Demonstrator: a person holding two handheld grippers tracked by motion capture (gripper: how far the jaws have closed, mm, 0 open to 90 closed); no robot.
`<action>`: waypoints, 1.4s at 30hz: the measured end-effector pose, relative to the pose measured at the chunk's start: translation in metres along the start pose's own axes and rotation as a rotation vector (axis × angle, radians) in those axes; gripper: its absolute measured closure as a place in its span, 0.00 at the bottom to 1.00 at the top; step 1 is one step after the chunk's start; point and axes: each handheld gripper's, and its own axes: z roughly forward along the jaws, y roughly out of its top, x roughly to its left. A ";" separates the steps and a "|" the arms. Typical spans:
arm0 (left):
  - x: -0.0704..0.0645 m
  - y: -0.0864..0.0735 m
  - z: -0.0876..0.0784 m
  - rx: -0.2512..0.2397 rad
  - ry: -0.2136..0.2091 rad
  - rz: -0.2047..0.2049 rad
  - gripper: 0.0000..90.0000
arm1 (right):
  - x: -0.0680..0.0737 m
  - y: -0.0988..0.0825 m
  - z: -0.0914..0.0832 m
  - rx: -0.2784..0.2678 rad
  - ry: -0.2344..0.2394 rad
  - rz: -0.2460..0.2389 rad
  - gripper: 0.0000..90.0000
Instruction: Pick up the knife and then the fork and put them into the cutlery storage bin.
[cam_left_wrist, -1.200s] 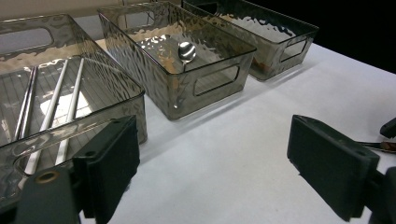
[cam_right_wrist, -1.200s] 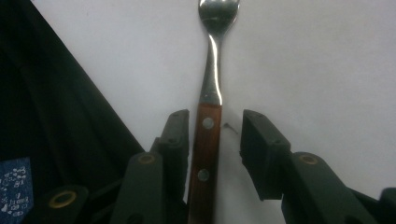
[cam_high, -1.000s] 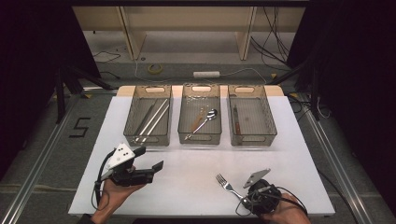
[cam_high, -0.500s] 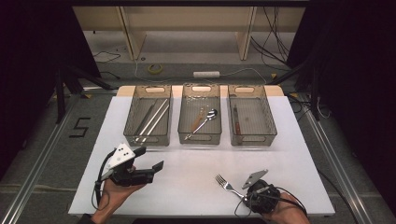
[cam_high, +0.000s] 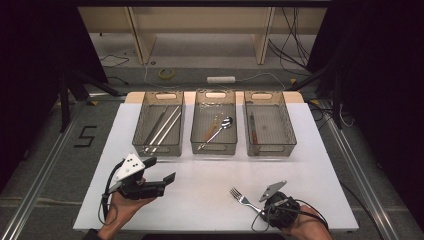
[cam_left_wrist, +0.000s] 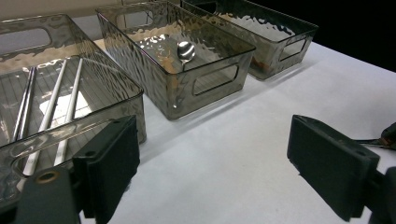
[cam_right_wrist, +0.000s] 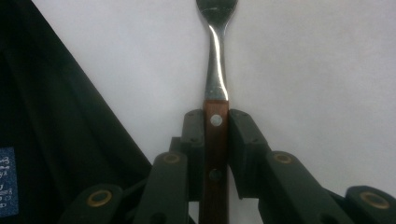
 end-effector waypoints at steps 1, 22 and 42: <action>0.000 0.000 0.000 -0.001 0.001 -0.001 0.18 | 0.000 0.000 0.000 0.001 0.002 -0.002 0.86; 0.002 0.000 0.000 -0.005 0.004 -0.018 0.18 | -0.039 0.013 -0.031 -0.169 0.006 0.065 0.86; 0.003 0.000 -0.001 -0.015 0.005 -0.030 0.18 | -0.092 0.057 -0.045 -0.275 -0.048 0.147 0.87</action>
